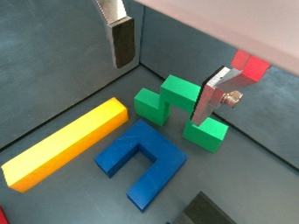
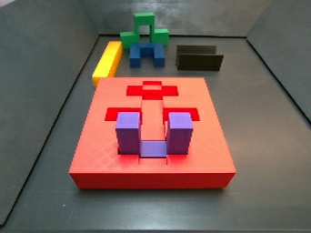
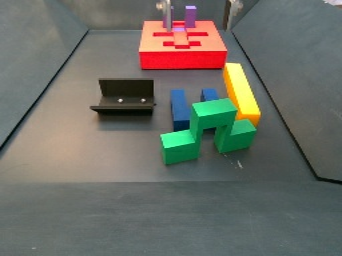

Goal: Pick up the blue object. Move up. Place the blue object on the fixture. Regrasp the blue object. Move to above the board. Insert the blue object.
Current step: Pick up the blue object.

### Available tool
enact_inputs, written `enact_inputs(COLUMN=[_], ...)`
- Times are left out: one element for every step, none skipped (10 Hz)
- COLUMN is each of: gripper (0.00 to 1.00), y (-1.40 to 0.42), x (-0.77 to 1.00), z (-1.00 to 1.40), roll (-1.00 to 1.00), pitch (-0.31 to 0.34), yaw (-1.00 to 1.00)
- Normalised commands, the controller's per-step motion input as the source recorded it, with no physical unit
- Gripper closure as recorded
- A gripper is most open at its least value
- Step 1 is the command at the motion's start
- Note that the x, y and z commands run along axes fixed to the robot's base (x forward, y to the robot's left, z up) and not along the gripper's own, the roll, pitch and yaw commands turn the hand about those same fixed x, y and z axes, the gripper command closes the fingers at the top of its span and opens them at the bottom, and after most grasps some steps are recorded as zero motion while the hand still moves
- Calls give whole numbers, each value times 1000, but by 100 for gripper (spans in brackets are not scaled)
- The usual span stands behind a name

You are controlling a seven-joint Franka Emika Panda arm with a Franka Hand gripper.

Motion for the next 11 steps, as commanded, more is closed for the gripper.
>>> enact_inputs(gripper=[0,0,0,0,0,0,0,0,0,0,0], y=[-60,-520,-677,-651,-523,-386,-309,-157,0,71,117], x=[0,0,43,46,57,20,0,-37,0,-103,-129], z=[-109,-494,-803,-991,-1000,-1000,-934,-789,-94,-471,-566], roll=[0,61,56,64,80,97,160,156,0,201,236], pitch=[0,-46,-70,-73,-60,-67,-90,-129,0,-31,-39], yaw=[0,43,140,217,209,191,154,114,0,0,-3])
